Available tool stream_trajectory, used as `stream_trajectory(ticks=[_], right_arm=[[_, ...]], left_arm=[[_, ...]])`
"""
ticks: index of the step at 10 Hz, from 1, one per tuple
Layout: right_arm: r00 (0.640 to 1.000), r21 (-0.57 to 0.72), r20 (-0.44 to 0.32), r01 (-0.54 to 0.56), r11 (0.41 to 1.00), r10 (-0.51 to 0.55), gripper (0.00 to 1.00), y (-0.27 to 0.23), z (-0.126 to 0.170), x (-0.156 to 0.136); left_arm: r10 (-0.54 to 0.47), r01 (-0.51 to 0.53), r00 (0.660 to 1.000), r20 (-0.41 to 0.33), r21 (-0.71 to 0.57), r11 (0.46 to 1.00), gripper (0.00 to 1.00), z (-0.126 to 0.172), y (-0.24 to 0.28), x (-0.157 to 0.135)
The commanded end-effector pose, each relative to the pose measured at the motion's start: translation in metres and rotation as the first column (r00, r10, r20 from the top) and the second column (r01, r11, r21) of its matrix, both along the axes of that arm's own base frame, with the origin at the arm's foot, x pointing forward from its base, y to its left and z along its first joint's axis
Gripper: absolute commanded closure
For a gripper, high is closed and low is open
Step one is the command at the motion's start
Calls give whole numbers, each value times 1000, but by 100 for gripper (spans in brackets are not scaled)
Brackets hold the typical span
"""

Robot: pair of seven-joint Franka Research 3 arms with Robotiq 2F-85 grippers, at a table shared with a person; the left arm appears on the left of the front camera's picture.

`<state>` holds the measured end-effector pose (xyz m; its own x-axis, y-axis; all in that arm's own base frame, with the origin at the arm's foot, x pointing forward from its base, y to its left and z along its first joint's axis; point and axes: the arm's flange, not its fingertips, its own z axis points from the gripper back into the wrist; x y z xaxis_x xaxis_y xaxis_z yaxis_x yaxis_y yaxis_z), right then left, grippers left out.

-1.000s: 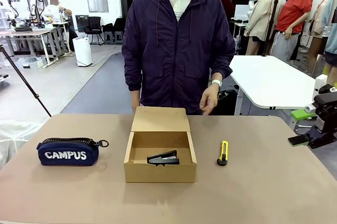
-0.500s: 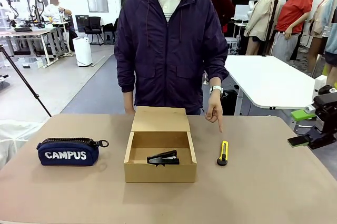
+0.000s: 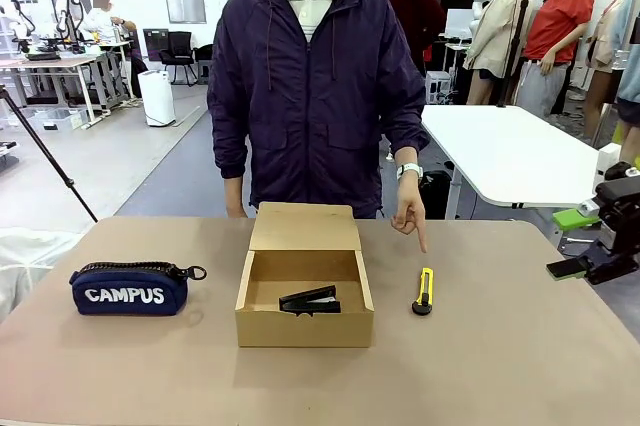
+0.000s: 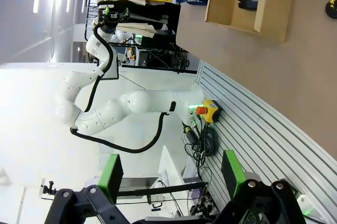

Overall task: Pack the items into the box.
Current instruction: Pick up the item specified by the human and place it in the Mailer Box.

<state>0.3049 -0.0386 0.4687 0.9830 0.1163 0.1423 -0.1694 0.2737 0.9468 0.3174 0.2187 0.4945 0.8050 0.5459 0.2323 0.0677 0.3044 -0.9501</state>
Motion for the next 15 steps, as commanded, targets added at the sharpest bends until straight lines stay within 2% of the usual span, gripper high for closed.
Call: stream_trajectory(ticks=[1,2,3,4,5,7,8,9,10,11,14,15], right_arm=[[997,-102,-75,-5,995,-2,0,17,11,25],[928,-372,-345,0,928,-138,0,63,28,75],[838,-561,-427,48,826,-339,0,95,30,104],[792,-701,-390,76,710,-470,0,126,24,131],[686,-874,-232,164,457,-689,0,155,12,150],[700,-978,-76,87,191,-710,0,179,-10,178],[688,-997,-20,40,65,-725,0,182,-17,187],[717,-999,-10,25,41,-697,0,181,-20,192],[724,-997,-23,35,70,-690,0,178,-14,189],[773,-858,10,332,391,-634,0,177,-38,179],[773,-858,10,332,391,-634,0,177,-38,179],[746,-895,29,317,316,-665,0,176,-36,182]], left_arm=[[-11,11,1000,-2,2,1000,0,2,1,-2],[-11,11,1000,-2,2,1000,0,2,1,-2],[-11,11,1000,-2,2,1000,0,2,1,-2],[-11,11,1000,-2,2,1000,0,2,1,-2],[-11,11,1000,-2,2,1000,0,2,1,-2],[-11,11,1000,-2,2,1000,0,2,1,-2],[-11,11,1000,-2,2,1000,0,2,1,-2],[-11,11,1000,-2,2,1000,0,2,1,-2],[-11,11,1000,-2,2,1000,0,2,1,-2],[-11,11,1000,-2,2,1000,0,2,1,-2],[-11,11,1000,-2,2,1000,0,2,1,-2],[-11,11,1000,-2,2,1000,0,2,1,-2]])
